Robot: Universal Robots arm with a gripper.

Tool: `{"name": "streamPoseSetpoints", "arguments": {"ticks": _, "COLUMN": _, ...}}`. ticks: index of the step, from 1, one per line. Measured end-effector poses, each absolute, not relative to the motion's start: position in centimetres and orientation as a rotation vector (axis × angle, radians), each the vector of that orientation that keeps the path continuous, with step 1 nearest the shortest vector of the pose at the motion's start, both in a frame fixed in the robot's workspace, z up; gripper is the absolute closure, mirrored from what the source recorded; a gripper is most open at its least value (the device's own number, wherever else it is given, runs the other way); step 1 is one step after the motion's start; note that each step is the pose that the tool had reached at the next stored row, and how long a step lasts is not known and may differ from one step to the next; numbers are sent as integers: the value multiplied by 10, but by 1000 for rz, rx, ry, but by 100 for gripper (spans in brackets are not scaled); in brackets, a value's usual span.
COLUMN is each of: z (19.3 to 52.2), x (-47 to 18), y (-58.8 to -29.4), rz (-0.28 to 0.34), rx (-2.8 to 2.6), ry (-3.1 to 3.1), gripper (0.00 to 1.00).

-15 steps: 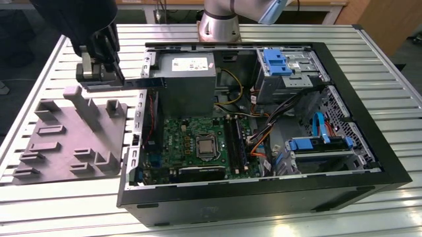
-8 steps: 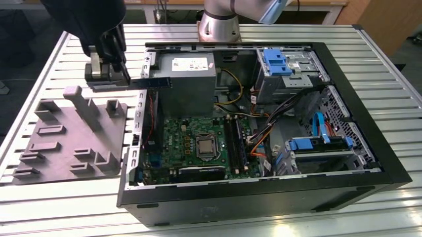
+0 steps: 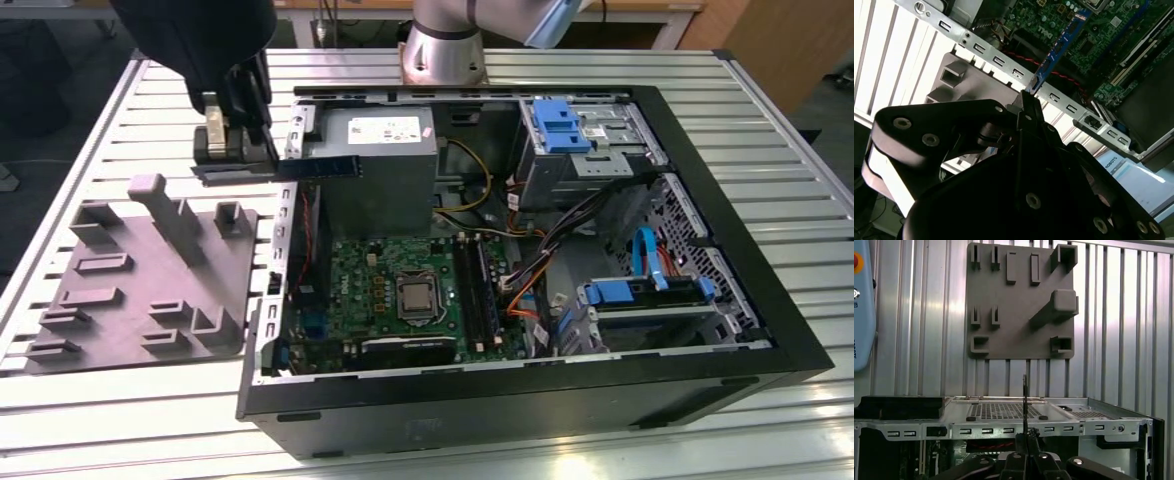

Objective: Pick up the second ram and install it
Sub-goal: 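Pick up the second ram and move it above second insertion slot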

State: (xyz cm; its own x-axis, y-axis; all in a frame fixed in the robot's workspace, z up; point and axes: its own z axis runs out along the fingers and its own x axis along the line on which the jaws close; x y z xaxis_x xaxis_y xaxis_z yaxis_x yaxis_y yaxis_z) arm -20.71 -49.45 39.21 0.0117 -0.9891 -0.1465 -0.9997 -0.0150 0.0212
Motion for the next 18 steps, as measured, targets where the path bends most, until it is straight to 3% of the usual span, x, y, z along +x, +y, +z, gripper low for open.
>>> {"name": "streamPoseSetpoints", "arguments": {"ticks": 18, "z": 392, "x": -177, "y": -494, "rz": 183, "rx": -2170, "ry": 2141, "gripper": 88}}
